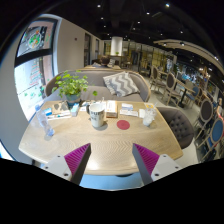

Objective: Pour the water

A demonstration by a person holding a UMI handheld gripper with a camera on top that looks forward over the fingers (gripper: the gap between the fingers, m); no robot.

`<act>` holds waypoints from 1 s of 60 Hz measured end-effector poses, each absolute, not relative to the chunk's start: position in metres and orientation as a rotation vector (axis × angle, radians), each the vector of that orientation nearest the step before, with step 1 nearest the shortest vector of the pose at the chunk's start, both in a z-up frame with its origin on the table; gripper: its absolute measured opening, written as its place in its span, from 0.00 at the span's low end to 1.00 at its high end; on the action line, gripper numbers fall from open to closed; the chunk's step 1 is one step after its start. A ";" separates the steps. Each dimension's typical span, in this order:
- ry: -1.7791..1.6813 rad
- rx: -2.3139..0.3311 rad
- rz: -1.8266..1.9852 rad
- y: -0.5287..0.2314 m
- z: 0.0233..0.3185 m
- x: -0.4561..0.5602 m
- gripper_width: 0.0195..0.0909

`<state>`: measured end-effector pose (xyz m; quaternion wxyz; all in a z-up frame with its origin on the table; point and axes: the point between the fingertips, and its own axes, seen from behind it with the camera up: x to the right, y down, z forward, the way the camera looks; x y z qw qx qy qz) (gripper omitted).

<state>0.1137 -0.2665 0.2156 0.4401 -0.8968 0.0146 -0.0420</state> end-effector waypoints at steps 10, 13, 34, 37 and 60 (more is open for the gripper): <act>0.015 -2.242 -0.111 -0.271 0.207 0.097 0.92; 0.013 -2.248 -0.110 -0.273 0.204 0.083 0.92; -0.100 -2.263 0.047 -0.278 0.161 -0.084 0.92; -0.124 -2.256 0.078 -0.273 0.155 -0.114 0.92; -0.088 -2.097 0.179 -0.130 0.120 -0.259 0.93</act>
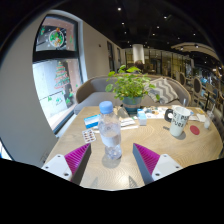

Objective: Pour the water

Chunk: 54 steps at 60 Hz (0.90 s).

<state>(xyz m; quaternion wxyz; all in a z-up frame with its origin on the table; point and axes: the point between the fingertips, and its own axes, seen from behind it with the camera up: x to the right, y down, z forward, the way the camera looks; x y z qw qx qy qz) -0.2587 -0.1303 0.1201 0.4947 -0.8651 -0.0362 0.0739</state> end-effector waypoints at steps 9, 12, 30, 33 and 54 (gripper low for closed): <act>-0.029 -2.071 0.123 -0.073 0.093 -0.268 0.93; -0.014 -2.068 0.120 -0.060 0.085 -0.270 0.91; -0.032 -2.011 0.083 -0.030 0.074 -0.275 0.34; -0.042 -2.009 0.095 -0.031 0.075 -0.276 0.27; -0.073 -2.005 0.197 -0.037 0.092 -0.283 0.19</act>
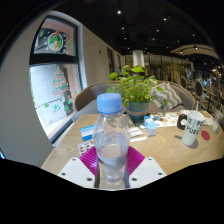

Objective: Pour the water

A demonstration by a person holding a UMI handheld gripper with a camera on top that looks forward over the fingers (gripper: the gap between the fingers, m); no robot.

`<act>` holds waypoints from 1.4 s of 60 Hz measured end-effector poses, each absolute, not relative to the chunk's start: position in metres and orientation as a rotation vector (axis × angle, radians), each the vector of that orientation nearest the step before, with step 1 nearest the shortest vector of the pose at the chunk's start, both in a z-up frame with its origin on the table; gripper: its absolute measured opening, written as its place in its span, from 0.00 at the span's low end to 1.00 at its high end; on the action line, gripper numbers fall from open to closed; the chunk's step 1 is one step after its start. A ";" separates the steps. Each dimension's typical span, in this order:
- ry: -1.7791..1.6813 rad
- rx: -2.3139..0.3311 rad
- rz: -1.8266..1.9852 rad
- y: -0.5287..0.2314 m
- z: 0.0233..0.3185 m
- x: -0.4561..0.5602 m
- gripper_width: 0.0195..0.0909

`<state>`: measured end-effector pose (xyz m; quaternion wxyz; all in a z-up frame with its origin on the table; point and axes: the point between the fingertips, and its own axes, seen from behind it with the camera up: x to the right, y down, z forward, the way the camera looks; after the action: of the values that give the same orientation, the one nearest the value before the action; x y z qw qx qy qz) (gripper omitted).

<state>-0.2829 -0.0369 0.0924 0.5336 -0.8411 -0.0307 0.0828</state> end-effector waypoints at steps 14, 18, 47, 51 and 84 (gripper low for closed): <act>0.162 -1.898 0.585 -0.019 0.197 -0.249 0.19; 0.287 -1.854 0.762 -0.008 0.226 -0.229 0.19; 1.276 -1.387 1.713 0.077 0.228 -0.086 0.18; 1.364 -1.331 1.788 0.072 0.223 -0.080 0.18; 0.826 -1.657 1.410 0.074 0.281 -0.054 0.18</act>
<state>-0.0536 0.0745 0.2806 0.3960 -0.6538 0.3259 0.5563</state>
